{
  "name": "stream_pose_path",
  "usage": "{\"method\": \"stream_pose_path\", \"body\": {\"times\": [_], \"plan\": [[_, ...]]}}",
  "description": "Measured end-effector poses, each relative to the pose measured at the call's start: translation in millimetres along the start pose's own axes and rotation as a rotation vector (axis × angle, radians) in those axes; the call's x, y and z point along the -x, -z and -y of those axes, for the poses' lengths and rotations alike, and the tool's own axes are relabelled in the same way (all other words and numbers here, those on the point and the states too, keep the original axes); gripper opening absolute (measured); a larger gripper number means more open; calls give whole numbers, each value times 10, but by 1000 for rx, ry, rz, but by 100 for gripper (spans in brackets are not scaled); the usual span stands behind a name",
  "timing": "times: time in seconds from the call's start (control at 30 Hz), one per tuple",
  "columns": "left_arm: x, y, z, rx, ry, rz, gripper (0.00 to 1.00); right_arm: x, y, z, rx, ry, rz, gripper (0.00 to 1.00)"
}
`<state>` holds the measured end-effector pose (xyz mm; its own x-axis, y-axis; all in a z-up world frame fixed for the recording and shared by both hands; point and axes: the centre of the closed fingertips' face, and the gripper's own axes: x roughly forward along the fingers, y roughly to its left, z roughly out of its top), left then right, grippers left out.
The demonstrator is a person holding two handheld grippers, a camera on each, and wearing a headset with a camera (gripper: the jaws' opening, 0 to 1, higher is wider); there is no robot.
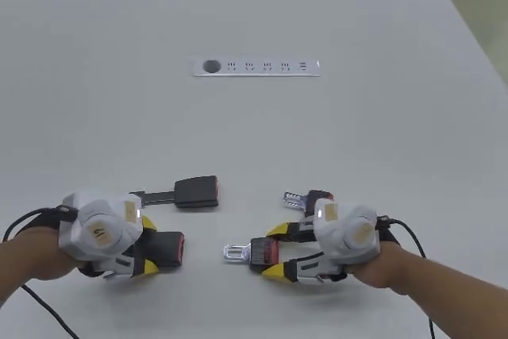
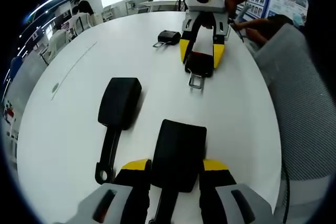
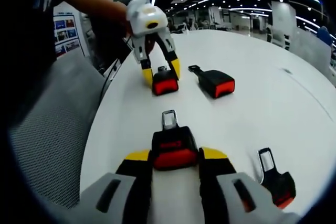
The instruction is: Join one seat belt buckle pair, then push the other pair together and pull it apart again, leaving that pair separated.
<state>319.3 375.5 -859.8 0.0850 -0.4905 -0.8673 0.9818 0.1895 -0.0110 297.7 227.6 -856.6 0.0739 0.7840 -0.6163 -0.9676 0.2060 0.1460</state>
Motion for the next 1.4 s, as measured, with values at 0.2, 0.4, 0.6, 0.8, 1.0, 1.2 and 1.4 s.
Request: {"method": "stream_pose_path", "body": {"times": [0.2, 0.4, 0.6, 0.8, 1.0, 1.2, 1.4], "plan": [[-3, 1, -2, -5, 1, -7, 37, -141, -112, -47, 8, -6, 15, 35], [-5, -1, 1, -14, 3, -15, 37, -263, -220, -61, 5, -7, 29, 35], [-6, -4, 9, -19, 4, -18, 37, -424, -352, -76, -26, -14, 68, 35], [-11, -7, 15, -23, 7, -17, 37, -479, -386, -61, -1, -24, 56, 35], [-13, -8, 19, -39, 9, -24, 37, -562, -443, -80, 16, -22, 47, 35], [-13, -12, 25, -61, 13, -19, 36, -583, -460, -49, 10, -36, 38, 35], [-16, -20, 33, -91, 28, -28, 35, -601, -483, -45, 15, -49, 25, 35]]}}
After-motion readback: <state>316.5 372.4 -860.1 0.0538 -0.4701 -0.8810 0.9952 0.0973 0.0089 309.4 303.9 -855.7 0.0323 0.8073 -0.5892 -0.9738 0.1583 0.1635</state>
